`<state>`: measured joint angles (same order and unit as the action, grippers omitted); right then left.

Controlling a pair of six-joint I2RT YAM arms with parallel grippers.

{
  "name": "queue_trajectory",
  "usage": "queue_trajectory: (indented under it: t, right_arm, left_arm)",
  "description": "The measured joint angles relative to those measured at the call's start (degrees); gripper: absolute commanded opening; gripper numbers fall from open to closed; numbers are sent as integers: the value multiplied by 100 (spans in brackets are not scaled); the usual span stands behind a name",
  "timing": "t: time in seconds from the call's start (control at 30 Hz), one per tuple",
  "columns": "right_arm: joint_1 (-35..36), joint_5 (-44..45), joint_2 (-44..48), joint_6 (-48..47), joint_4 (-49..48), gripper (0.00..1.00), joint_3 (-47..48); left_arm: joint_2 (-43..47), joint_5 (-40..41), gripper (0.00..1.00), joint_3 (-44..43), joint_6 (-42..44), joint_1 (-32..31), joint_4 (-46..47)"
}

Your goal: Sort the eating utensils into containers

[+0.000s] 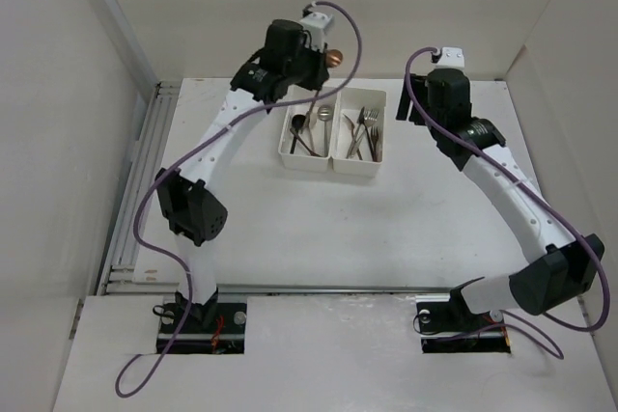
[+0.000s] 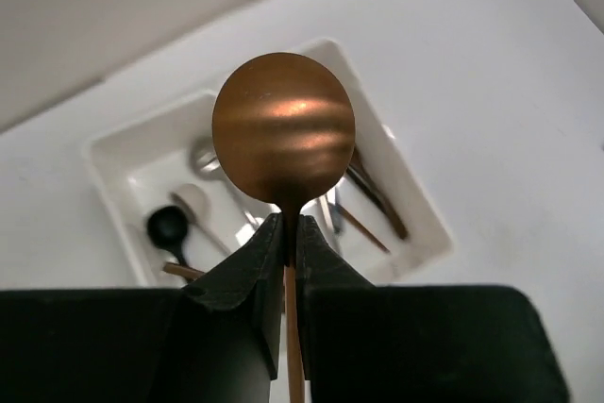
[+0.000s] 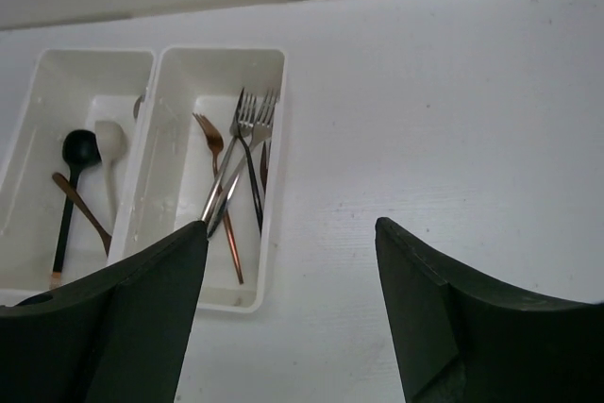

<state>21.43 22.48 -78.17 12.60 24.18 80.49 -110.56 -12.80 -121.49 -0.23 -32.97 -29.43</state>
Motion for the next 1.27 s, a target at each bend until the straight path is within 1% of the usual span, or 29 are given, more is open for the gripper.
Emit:
queue_trajectory:
  t: [0.07,0.13,0.23,0.27,0.3,0.33,0.37,0.4,0.43,0.47,0.57,0.7,0.77,0.83,0.97,1.07,1.17,1.27]
  right_arm:
    - [-2,-142,-131,-2,87,78,4]
    - [-13,-262,-262,-15,210,78,4]
    - [-15,-345,-339,-24,424,80,4]
    - [-22,-348,-339,-26,468,85,4]
    - [-28,-348,-337,-31,511,91,17]
    - [-37,-348,-337,-39,551,94,35]
    - [-37,-345,-337,-55,595,99,50]
    - [-39,-348,-337,-61,651,99,70]
    - [-59,-367,-332,-76,706,99,98]
    - [-90,-448,-330,-81,748,99,125]
    - [-170,-573,-240,-83,837,99,160]
    - [-236,-498,101,-83,1019,99,160]
    - [-238,-424,319,-105,1062,99,157]
    - [-240,-319,605,-151,1110,99,138]
    - [-240,13,1414,-219,1073,99,-219]
    - [-240,291,2107,-278,896,99,-699]
    - [-249,501,2699,-345,684,99,-1165]
    - [-264,614,3003,-393,540,99,-1357]
  left_arm:
    - [-216,111,0,-72,-74,400,356]
    - [-592,227,0,-81,-144,619,669]
    - [-1305,260,33,-68,-293,645,857]
    - [-1517,245,45,-33,-348,621,881]
    - [-1690,234,65,15,-409,603,872]
    - [-1829,229,73,48,-463,597,839]
    - [-1926,225,78,83,-527,581,820]
    - [-1978,234,81,94,-588,575,774]
    - [-1982,232,98,94,-638,579,713]
    - [-1971,236,100,90,-684,603,695]
    - [-1788,354,100,-35,-778,721,704]
    - [-1239,970,100,-466,-654,876,544]
    - [-704,1410,100,-498,-522,951,492]
    - [52,1941,100,-284,-463,1038,452]
    - [1934,2782,100,1005,-599,1423,356]
    - [3211,3202,100,2520,-874,1937,330]
    - [4232,3189,100,4113,-1102,2380,142]
    - [4739,3014,100,5261,-1239,2675,-61]
